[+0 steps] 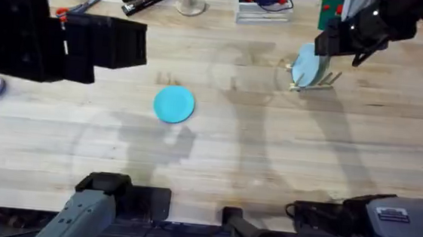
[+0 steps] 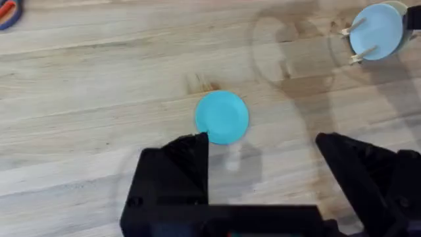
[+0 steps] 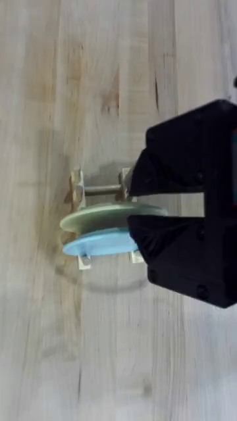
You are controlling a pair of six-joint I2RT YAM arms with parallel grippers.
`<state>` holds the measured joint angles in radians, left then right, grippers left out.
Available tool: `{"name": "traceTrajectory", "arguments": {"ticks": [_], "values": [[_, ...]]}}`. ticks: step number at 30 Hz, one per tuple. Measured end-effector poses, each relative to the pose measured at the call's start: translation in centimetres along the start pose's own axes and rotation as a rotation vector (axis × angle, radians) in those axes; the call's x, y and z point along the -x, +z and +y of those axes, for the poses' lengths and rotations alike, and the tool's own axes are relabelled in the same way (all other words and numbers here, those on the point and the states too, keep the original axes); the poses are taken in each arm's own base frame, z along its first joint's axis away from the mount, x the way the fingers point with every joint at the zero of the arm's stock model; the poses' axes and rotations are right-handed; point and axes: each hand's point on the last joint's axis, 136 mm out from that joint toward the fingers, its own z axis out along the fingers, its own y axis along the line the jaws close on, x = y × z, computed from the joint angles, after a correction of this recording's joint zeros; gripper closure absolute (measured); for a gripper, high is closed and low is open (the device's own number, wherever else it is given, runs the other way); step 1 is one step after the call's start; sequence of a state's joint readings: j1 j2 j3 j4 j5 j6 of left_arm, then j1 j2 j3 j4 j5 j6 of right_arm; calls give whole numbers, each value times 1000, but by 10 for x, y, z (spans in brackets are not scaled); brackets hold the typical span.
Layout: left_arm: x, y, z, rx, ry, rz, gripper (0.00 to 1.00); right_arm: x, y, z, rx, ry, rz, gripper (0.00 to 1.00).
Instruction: Pick up the plates from the table one by one and place each into a slot on the dish rack.
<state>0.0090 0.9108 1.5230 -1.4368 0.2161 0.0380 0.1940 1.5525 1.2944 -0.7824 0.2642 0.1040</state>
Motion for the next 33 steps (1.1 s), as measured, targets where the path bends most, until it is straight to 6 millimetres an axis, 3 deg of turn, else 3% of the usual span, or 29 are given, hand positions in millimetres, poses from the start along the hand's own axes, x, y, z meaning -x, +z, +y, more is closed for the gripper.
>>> {"name": "traceTrajectory", "arguments": {"ticks": [5,11,20,26,33], "values": [[0,0,0,0,0,0,8,5,-21,-5,6,14,-57,770],[0,0,0,0,0,0,8,6,-69,-16,17,38,-156,573],[0,0,0,0,0,0,8,-33,-135,-16,131,40,-205,288],[0,0,0,0,0,0,8,-61,-166,-9,236,33,-224,21],[0,0,0,0,0,0,8,-69,-202,-12,279,43,-350,9]]}}
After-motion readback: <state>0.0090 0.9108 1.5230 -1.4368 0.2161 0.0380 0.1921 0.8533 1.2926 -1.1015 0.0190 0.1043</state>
